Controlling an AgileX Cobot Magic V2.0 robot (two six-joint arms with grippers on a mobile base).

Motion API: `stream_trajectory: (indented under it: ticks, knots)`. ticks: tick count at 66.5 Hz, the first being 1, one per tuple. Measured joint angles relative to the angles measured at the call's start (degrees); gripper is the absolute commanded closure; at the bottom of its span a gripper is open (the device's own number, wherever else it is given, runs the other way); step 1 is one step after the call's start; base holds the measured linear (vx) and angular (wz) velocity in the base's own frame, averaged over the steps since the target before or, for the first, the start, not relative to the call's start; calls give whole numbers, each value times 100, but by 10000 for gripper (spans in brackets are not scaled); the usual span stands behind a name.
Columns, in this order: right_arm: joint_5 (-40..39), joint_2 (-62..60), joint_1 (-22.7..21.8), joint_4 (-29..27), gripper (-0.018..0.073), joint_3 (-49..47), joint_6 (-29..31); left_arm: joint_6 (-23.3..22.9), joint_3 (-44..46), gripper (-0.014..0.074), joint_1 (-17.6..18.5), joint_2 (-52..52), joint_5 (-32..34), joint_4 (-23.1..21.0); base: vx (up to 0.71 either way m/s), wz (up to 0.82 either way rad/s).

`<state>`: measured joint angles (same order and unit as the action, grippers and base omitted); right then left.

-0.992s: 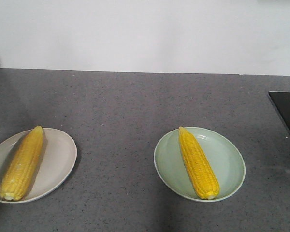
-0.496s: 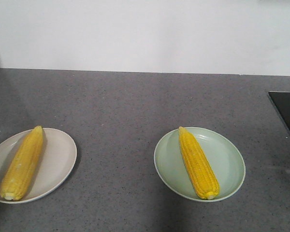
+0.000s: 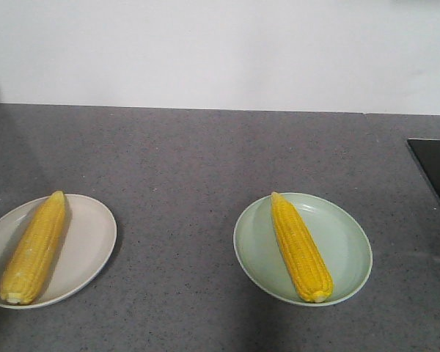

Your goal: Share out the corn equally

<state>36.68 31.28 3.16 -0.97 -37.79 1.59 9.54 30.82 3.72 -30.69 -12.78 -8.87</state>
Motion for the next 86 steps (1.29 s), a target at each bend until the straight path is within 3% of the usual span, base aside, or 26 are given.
stream_trajectory:
  ticks: [41, 55, 71, 86]
  knots:
    - [0, 0, 0, 0, 570, 5, 0, 0, 0, 604, 0, 0, -10, 0, 0, 0]
    - [0, 0, 0, 0, 570, 5, 0, 393, 0, 603, 0, 0, -10, 355, 0, 0]
    - [0, 0, 0, 0, 570, 5, 0, 473, -54, 603, 0, 71, 22, 426, 0, 0]
    - [0, 0, 0, 0, 570, 5, 0, -150, -1049, 603, 0, 722, 673, 584, 0, 0]
